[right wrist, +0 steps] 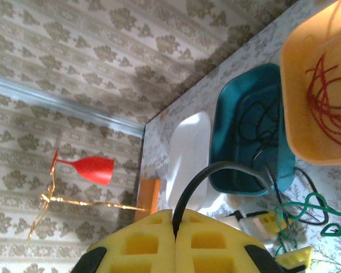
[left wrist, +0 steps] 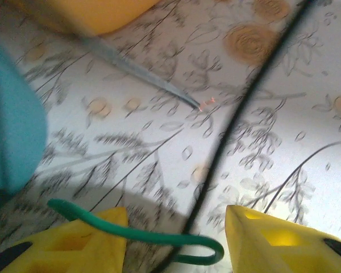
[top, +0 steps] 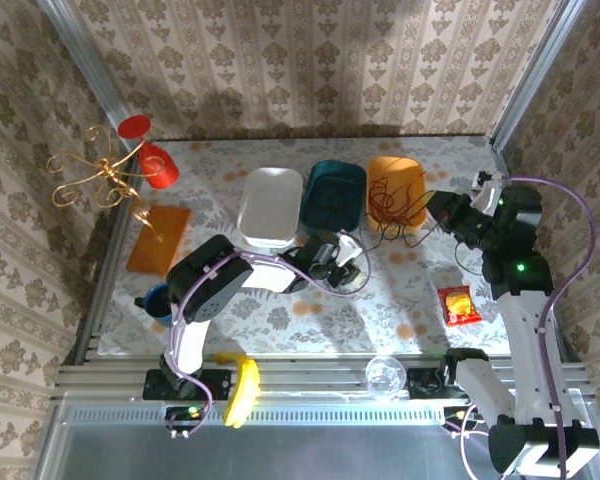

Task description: Untangle the cables

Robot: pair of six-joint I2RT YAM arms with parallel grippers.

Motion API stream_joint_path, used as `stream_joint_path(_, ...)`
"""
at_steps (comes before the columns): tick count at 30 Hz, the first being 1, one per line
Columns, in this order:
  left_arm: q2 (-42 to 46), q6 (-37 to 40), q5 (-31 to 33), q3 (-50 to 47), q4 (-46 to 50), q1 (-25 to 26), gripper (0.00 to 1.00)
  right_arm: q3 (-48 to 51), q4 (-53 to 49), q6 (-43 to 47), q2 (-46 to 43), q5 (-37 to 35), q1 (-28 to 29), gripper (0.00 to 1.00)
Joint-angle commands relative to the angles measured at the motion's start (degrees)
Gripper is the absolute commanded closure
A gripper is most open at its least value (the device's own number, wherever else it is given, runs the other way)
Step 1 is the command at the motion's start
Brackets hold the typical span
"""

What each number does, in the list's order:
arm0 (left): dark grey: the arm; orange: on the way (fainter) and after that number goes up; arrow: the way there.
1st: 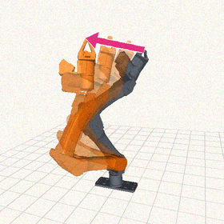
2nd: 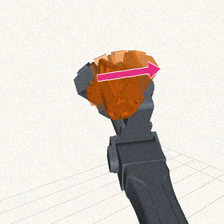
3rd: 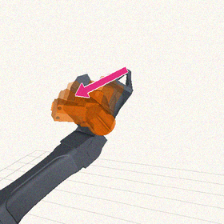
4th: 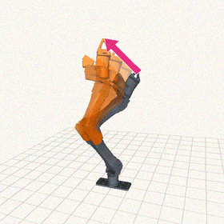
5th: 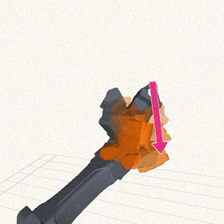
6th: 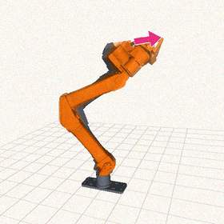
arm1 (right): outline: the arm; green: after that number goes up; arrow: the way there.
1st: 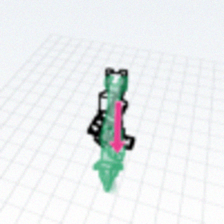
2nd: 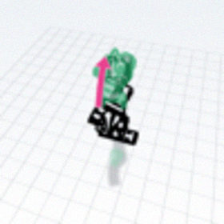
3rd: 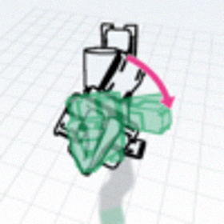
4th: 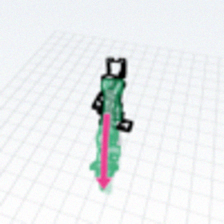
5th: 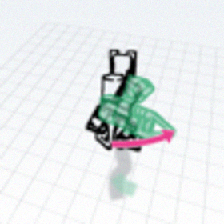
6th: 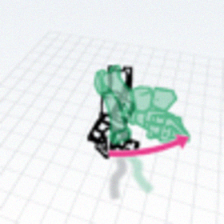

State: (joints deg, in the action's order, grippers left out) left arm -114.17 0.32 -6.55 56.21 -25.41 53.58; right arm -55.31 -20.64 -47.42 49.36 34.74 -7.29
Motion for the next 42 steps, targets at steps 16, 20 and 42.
stream_joint_path(16, 12.23, -10.98, 7.68, -17.53, 0.88, -6.85, 1.0, 3.17, -9.66, -3.08, -1.98, -13.35, -7.34, 1.0)
stream_joint_path(20, 14.28, -13.32, 11.06, -20.51, 0.61, -8.12, 1.0, 7.1, -12.12, -6.02, -3.04, -17.95, -8.74, 1.0)
stream_joint_path(42, 18.63, -8.33, 6.65, -16.74, 0.26, -4.41, 0.98, -4.38, 1.07, 9.74, -1.56, -15.65, 16.54, 1.0)
